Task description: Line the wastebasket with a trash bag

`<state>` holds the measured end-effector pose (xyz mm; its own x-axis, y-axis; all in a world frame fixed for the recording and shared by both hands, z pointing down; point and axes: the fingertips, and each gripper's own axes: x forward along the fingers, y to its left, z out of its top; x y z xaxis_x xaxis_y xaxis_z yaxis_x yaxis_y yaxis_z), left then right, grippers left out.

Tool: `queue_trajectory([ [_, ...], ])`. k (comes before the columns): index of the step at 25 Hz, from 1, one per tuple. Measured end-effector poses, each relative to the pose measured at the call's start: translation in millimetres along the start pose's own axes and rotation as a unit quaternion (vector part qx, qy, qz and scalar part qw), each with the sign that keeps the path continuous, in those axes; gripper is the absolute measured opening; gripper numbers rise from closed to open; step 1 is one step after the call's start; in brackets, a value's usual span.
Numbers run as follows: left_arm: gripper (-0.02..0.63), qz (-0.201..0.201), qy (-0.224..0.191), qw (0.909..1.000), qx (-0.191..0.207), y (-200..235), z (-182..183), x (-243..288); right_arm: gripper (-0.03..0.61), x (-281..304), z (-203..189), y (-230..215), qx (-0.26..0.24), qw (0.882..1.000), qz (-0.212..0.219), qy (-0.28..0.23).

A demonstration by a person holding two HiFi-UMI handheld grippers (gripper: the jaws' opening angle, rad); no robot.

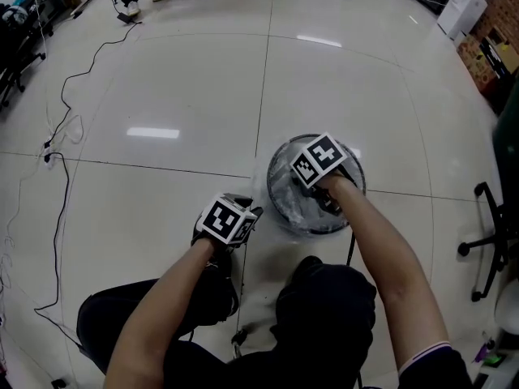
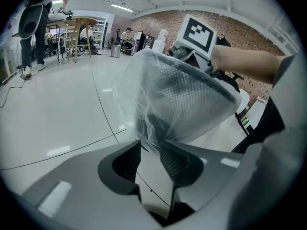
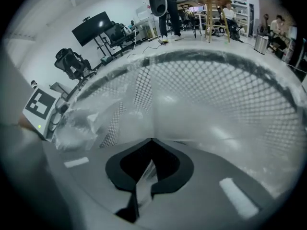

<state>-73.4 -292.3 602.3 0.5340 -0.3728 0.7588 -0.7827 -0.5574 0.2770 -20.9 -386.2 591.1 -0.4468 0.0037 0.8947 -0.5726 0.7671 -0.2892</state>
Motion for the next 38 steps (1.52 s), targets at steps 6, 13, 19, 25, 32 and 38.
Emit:
queue_trajectory([
  [6,0.130,-0.005,-0.014,0.9998,-0.012,3.7,0.0,-5.2,0.002,23.9,6.6,-7.5,0.007,0.999,-0.012,-0.042],
  [13,0.130,-0.011,-0.021,0.9997,-0.008,2.2,0.9,-8.8,0.002,29.7,17.6,-10.2,0.009,0.996,-0.018,-0.087],
  [19,0.130,-0.001,-0.022,0.9997,-0.008,8.1,1.5,-20.4,0.003,14.8,15.5,-7.0,0.009,0.996,-0.017,-0.085],
  [25,0.130,0.020,-0.029,0.9993,0.012,8.7,11.9,-41.6,0.020,-23.1,8.1,-1.6,0.009,0.995,-0.024,-0.096],
  [32,0.130,0.045,-0.052,0.9964,0.049,3.0,46.9,-80.5,0.018,-86.7,11.9,8.8,0.008,0.988,-0.048,-0.146],
  [38,0.130,0.068,-0.088,0.9908,0.077,-4.0,96.9,-119.1,0.002,-172.7,27.8,22.7,-0.005,0.965,-0.091,-0.247],
])
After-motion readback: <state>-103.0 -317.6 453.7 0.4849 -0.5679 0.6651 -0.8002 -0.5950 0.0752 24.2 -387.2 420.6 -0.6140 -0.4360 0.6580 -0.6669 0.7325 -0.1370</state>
